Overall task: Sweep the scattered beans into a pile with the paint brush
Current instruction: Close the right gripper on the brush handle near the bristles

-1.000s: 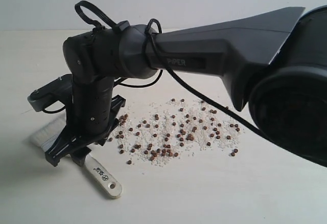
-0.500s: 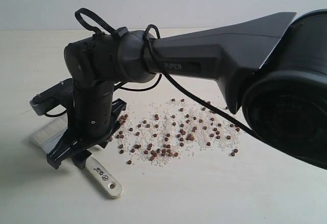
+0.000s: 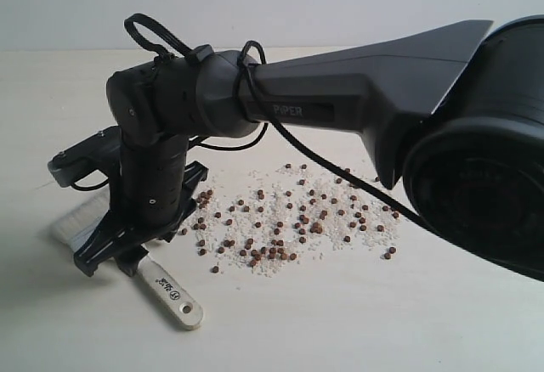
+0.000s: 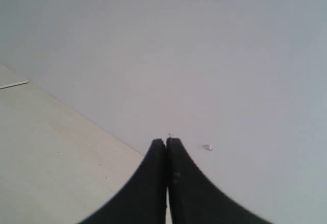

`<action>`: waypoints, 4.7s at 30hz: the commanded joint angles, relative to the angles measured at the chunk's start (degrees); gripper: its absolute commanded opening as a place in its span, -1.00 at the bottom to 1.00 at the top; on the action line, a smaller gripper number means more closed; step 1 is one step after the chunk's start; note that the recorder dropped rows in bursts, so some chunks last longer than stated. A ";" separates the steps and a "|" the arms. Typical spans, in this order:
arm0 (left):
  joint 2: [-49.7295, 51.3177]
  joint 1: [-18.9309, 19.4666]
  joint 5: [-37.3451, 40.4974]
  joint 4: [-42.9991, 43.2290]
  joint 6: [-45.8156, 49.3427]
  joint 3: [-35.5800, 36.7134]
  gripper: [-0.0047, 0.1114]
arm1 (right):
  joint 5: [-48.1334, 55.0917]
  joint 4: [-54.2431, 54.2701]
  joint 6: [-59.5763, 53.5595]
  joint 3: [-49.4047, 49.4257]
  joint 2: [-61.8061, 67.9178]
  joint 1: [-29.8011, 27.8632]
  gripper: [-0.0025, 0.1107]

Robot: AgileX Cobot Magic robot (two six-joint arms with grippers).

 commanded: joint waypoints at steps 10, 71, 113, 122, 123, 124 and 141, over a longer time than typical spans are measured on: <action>-0.11 0.05 0.11 0.26 0.13 0.20 -0.92 | -1.41 -0.49 1.51 -0.41 -0.31 0.64 0.06; -0.11 0.05 0.11 0.26 0.13 0.20 -0.92 | 2.04 -2.73 3.59 -0.93 0.31 1.32 0.04; -0.11 0.05 0.11 0.26 0.13 0.20 -0.92 | 3.76 -3.13 3.59 -5.11 5.65 1.32 -0.03; -0.11 0.05 0.11 0.26 0.13 0.20 -0.92 | 7.00 -4.17 7.86 -5.11 5.73 1.32 -0.04; -0.11 0.05 0.11 0.26 0.13 0.20 -0.92 | 7.00 -4.49 8.72 -5.11 5.73 1.32 -0.04; -0.11 0.05 0.11 0.26 0.13 0.20 -0.92 | 6.87 -4.49 8.72 -5.11 5.78 1.32 -0.04; -0.11 0.05 0.11 0.26 0.13 0.20 -0.92 | 7.00 -1.64 2.57 -5.11 3.65 1.32 -0.05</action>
